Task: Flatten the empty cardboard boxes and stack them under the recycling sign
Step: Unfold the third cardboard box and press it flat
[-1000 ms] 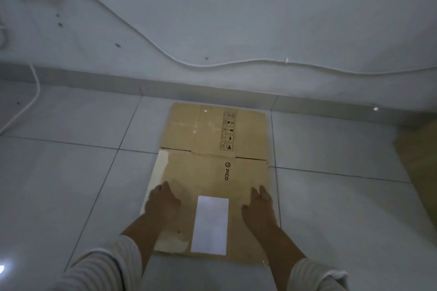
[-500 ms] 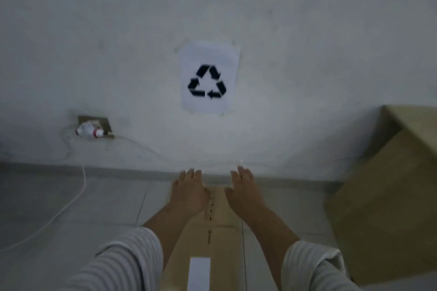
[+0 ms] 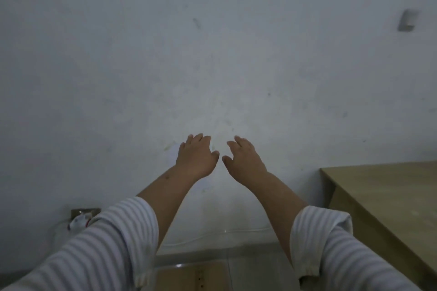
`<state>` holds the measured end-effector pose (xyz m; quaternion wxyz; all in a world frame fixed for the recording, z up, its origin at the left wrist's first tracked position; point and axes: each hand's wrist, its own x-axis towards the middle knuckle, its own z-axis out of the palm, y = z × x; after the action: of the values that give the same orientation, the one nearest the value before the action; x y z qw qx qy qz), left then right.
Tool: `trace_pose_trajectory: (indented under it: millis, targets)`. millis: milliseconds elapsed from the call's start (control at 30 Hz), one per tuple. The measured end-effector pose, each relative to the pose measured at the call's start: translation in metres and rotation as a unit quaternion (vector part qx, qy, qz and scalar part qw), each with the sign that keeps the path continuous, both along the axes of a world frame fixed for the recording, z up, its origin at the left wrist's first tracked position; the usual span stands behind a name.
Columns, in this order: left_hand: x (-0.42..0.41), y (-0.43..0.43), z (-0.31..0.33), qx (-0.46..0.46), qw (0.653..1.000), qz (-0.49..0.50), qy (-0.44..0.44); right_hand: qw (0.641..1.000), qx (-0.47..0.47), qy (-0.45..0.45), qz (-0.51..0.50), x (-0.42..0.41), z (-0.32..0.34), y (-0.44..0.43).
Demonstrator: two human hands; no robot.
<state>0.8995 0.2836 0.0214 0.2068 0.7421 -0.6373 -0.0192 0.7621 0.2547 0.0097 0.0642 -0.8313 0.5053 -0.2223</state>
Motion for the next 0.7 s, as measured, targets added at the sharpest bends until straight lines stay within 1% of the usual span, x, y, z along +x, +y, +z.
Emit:
trace_pose_trajectory:
  millis: [167, 333, 533, 700]
  targets:
    - [-0.022, 0.005, 0.011, -0.01, 0.999, -0.045, -0.023, 0.999, 0.0, -0.016, -0.035, -0.025, 0.003, 0.011]
    - [-0.068, -0.004, 0.016, -0.005, 0.997, -0.074, -0.028, 0.997, -0.006, -0.036, -0.066, -0.083, 0.011, 0.004]
    - [-0.179, -0.022, 0.019, -0.014, 0.995, -0.097, -0.019, 0.995, -0.026, -0.023, -0.089, -0.199, 0.013, -0.01]
    - [-0.295, -0.034, 0.016, -0.009, 0.996, -0.091, 0.007, 0.996, -0.01, 0.026, -0.084, -0.323, 0.008, -0.014]
